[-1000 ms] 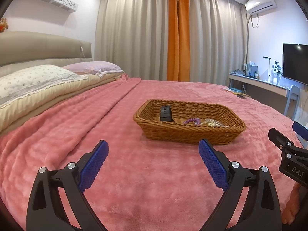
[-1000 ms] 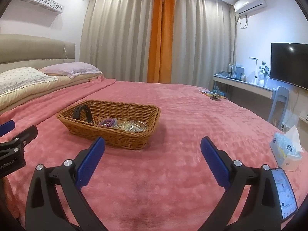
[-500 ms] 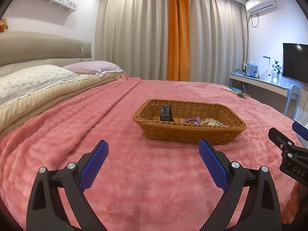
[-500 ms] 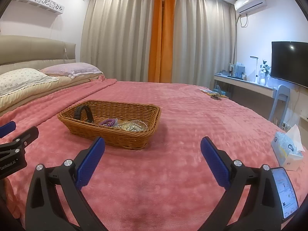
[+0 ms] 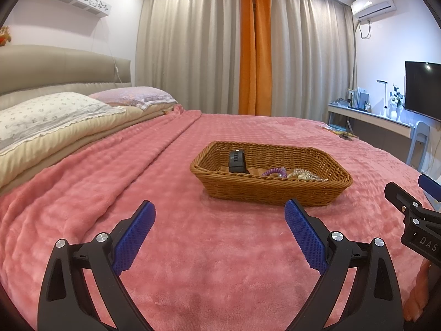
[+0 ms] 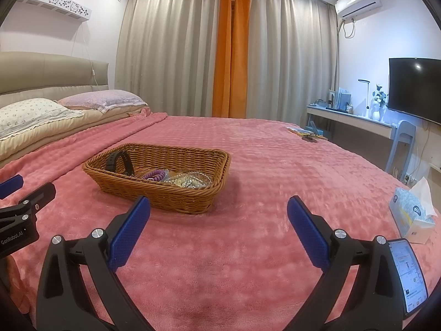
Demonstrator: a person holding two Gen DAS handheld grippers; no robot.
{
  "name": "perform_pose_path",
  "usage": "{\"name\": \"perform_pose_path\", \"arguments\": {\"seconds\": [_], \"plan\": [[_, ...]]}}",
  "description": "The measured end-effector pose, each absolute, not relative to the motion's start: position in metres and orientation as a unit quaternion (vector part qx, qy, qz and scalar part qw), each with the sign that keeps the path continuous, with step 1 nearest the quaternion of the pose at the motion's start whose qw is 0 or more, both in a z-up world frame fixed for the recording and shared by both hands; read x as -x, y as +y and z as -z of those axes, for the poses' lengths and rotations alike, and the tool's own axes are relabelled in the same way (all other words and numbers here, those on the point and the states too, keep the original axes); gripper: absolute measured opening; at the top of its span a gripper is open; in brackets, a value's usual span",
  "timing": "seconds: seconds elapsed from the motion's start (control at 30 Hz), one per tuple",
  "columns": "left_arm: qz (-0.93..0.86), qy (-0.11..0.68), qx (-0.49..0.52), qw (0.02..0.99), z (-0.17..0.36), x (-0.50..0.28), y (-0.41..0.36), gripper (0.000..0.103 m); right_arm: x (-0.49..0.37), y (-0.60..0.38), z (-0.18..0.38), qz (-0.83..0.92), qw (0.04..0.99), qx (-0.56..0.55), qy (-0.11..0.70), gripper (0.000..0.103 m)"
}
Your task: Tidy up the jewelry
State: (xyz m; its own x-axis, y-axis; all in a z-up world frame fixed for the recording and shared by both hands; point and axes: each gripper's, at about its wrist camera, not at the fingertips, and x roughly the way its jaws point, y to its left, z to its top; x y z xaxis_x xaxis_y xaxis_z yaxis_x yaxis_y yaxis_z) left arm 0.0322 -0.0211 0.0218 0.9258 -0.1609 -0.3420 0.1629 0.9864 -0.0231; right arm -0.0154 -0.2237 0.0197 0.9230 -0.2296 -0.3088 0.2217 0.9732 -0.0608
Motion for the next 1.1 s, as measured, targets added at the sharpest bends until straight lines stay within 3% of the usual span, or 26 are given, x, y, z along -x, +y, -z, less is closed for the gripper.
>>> {"name": "perform_pose_path", "arguments": {"seconds": [1.1], "plan": [[0.085, 0.178, 0.000, 0.980, -0.0214, -0.0325, -0.0223, 0.092, 0.0143, -0.2229, -0.0192, 0.113, 0.980, 0.010, 0.162, 0.095]]}}
